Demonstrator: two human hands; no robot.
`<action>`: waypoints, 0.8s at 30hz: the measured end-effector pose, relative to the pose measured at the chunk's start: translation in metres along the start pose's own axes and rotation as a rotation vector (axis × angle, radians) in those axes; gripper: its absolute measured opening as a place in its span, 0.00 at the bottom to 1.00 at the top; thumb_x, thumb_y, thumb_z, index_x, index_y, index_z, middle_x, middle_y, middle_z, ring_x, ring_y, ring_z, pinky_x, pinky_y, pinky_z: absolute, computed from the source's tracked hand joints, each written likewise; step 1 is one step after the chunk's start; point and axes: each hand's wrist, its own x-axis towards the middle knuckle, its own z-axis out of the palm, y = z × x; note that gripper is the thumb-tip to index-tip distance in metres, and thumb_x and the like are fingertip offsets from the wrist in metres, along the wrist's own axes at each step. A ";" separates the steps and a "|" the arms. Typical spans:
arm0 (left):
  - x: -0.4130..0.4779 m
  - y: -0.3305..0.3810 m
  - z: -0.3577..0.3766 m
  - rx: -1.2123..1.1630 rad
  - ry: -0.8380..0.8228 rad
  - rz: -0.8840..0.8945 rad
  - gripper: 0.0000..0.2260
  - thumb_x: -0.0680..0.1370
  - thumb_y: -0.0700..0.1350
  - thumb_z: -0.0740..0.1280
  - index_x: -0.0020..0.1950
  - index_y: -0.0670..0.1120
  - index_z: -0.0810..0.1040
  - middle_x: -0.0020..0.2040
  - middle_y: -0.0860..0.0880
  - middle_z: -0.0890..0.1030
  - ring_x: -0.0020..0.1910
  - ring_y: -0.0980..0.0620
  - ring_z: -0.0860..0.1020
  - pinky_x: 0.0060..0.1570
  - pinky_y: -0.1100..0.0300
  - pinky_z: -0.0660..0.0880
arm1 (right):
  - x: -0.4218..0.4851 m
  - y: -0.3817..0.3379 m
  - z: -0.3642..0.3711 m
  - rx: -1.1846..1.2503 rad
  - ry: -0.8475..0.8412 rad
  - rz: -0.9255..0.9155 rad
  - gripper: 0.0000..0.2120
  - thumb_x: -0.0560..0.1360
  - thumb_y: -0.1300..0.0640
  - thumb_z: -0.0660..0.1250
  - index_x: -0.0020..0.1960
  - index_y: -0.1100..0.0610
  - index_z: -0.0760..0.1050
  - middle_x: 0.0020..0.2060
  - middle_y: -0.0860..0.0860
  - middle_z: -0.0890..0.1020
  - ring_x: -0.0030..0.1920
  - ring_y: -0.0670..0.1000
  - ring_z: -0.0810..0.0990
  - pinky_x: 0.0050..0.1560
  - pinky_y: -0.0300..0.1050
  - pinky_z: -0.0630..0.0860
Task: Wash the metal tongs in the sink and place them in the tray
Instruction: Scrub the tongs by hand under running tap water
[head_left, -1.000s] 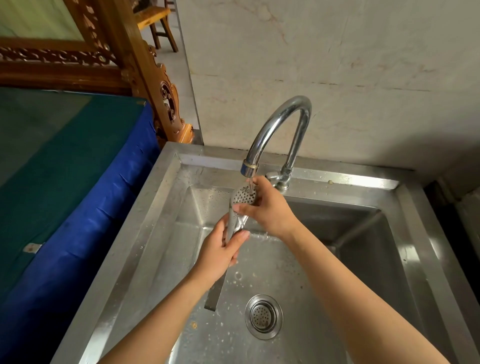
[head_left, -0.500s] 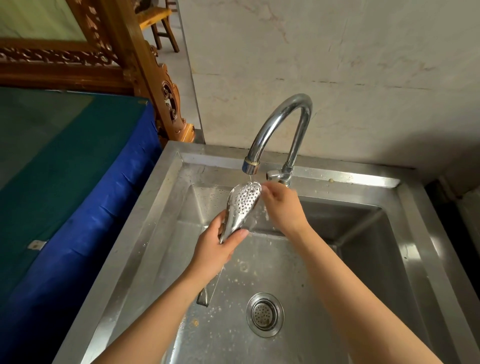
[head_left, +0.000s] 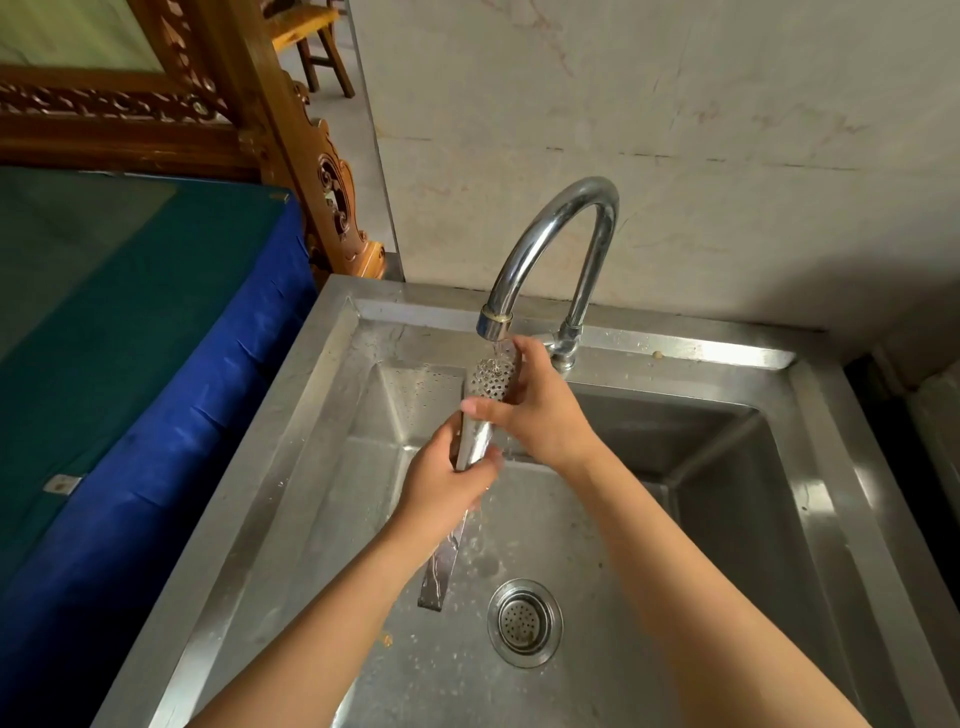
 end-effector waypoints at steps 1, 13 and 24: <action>0.000 0.000 0.000 -0.058 -0.033 -0.027 0.12 0.73 0.40 0.68 0.53 0.56 0.76 0.30 0.54 0.75 0.25 0.56 0.70 0.24 0.63 0.68 | 0.002 0.000 -0.003 0.057 -0.003 -0.002 0.26 0.70 0.59 0.73 0.63 0.59 0.66 0.45 0.56 0.82 0.43 0.57 0.81 0.47 0.53 0.78; 0.012 0.010 0.003 0.186 0.077 0.013 0.14 0.73 0.41 0.67 0.57 0.52 0.73 0.33 0.54 0.77 0.28 0.58 0.75 0.27 0.67 0.70 | 0.005 -0.006 0.014 -0.043 0.052 0.074 0.16 0.70 0.52 0.73 0.41 0.61 0.69 0.31 0.52 0.74 0.32 0.50 0.72 0.33 0.50 0.72; 0.003 0.007 0.001 0.396 0.153 0.171 0.26 0.70 0.39 0.70 0.66 0.47 0.67 0.50 0.50 0.79 0.40 0.56 0.76 0.34 0.78 0.67 | 0.014 -0.009 0.013 -0.163 0.238 0.035 0.17 0.75 0.45 0.64 0.52 0.58 0.67 0.36 0.47 0.75 0.37 0.50 0.76 0.33 0.40 0.70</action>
